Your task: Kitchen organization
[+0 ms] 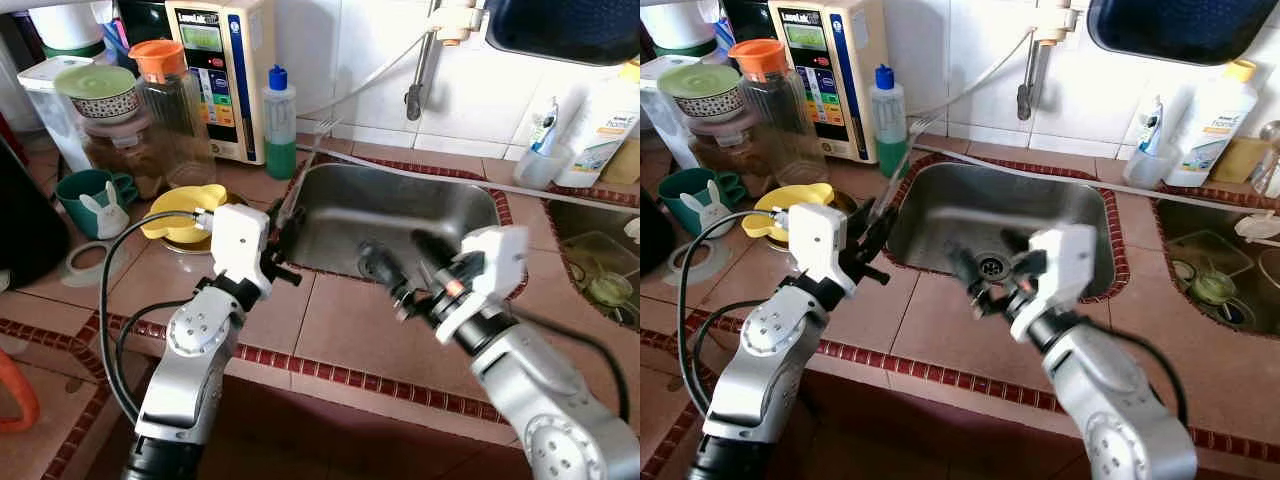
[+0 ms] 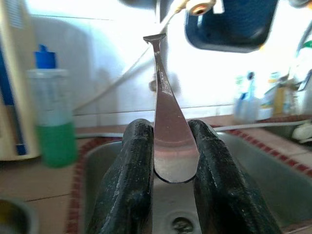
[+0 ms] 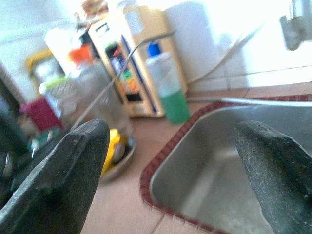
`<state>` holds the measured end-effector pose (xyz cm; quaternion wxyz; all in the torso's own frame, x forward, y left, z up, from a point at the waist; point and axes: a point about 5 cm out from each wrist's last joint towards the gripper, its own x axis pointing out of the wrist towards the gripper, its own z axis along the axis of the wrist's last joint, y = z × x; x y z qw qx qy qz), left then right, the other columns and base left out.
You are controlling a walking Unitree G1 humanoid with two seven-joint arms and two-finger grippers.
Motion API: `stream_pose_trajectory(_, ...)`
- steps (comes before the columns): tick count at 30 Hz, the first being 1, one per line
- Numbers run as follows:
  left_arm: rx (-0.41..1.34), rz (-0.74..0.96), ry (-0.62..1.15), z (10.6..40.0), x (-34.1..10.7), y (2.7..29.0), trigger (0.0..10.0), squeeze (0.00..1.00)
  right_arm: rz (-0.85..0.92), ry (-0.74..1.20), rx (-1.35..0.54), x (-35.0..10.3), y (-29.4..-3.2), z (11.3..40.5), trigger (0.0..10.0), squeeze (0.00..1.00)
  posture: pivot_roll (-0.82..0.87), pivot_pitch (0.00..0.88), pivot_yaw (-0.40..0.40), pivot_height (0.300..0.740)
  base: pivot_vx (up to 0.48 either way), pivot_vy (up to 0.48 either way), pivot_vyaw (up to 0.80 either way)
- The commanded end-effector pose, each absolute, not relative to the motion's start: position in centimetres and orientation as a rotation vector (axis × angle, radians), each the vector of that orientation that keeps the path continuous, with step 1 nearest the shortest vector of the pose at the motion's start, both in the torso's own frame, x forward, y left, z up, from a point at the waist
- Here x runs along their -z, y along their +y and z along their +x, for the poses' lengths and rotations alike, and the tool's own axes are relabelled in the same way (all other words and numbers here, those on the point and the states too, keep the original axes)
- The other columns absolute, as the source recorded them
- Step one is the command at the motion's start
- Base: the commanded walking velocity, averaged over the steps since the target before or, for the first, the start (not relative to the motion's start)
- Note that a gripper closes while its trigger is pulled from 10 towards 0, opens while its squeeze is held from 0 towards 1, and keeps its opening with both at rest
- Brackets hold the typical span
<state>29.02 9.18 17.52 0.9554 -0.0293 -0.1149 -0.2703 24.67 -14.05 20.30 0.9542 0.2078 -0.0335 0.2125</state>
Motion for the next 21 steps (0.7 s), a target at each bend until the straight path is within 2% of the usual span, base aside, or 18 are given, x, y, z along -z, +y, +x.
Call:
stream_pose_trajectory(1, 0.587, -0.074, -0.246, 29.2, -17.8, 8.6, 0.0, 0.0, 0.464, -0.069, -0.418, -20.5, -14.4, 24.9, 10.0, 0.0, -0.02, 0.0, -0.002, 0.74, 0.0, 0.0, 0.0)
stream_pose_trajectory(3, 0.622, -0.144, -0.209, 29.3, -17.2, 8.2, 0.0, 0.0, 0.574, -0.13, -0.384, -21.4, -14.9, 25.5, 10.0, 0.0, -0.02, 0.0, -0.002, 0.74, 0.0, 0.0, 0.0)
stream_pose_trajectory(8, 0.682, -0.152, -0.209, 29.0, -16.9, 7.6, 0.0, 0.0, 0.709, -0.158, -0.38, -22.1, -15.0, 26.0, 10.0, 0.0, -0.02, 0.0, -0.003, 0.74, 0.0, 0.0, 0.0)
stream_pose_trajectory(9, 0.745, -0.13, -0.224, 28.5, -16.8, 6.7, 0.0, 0.0, 0.815, -0.137, -0.389, -21.9, -14.7, 26.4, 10.0, 0.0, -0.01, 0.0, -0.007, 0.74, 0.0, 0.0, 0.0)
stream_pose_trajectory(11, 0.788, -0.102, -0.241, 28.1, -16.7, 6.1, 0.0, 0.0, 0.862, -0.115, -0.4, -21.7, -14.3, 26.7, 10.0, 0.0, -0.01, 0.0, -0.007, 0.74, 0.0, 0.0, 0.0)
stream_pose_trajectory(21, 0.864, -0.076, -0.276, 27.3, -16.8, 4.5, 0.0, 0.0, 0.857, -0.018, -0.455, -20.9, -13.0, 27.8, 10.0, 0.0, -0.01, 0.0, -0.017, 0.74, 0.0, 0.0, 0.0)
